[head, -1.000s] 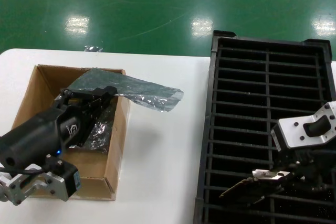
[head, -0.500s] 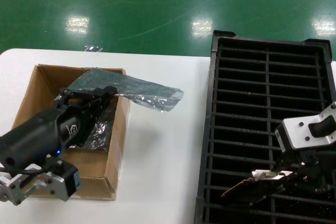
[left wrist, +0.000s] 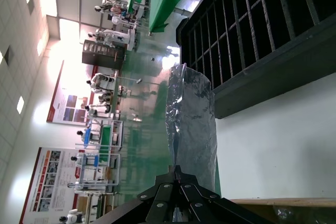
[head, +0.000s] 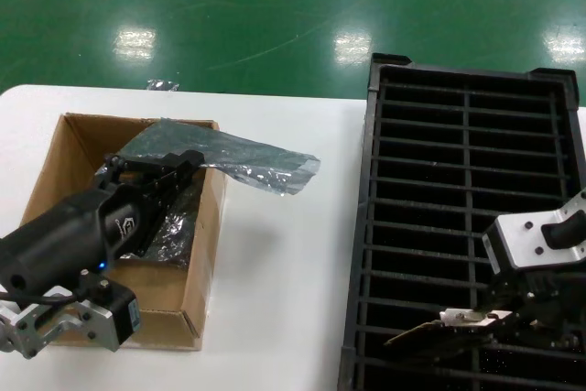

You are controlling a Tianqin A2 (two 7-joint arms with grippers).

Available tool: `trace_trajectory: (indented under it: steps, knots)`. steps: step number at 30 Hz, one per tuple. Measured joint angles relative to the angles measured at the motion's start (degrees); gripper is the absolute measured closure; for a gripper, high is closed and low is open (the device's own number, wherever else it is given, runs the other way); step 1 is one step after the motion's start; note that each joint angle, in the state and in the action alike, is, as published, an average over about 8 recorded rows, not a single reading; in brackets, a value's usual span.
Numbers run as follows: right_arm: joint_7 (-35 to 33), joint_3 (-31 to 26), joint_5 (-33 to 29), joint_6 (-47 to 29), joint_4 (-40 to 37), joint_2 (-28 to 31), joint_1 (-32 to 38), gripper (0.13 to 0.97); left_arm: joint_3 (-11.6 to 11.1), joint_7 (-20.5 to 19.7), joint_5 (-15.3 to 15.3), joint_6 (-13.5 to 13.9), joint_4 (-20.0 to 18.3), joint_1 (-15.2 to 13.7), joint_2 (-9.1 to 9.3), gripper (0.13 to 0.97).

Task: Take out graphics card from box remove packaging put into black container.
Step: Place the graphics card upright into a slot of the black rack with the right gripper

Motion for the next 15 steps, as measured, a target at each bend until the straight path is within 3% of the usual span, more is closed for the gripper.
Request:
trace_trajectory:
  steps: [9,15]
  knots:
    - [-0.3,0.0,0.3,0.0,-0.1,-0.3,-0.1,0.905,0.0,0.0,0.0,0.0,0.0,0.0,0.0,0.959]
    - [-0.4,0.1,0.7,0.0,0.0,-0.2,0.4,0.854,0.0,0.0,0.0,0.0,0.0,0.0,0.0,0.959]
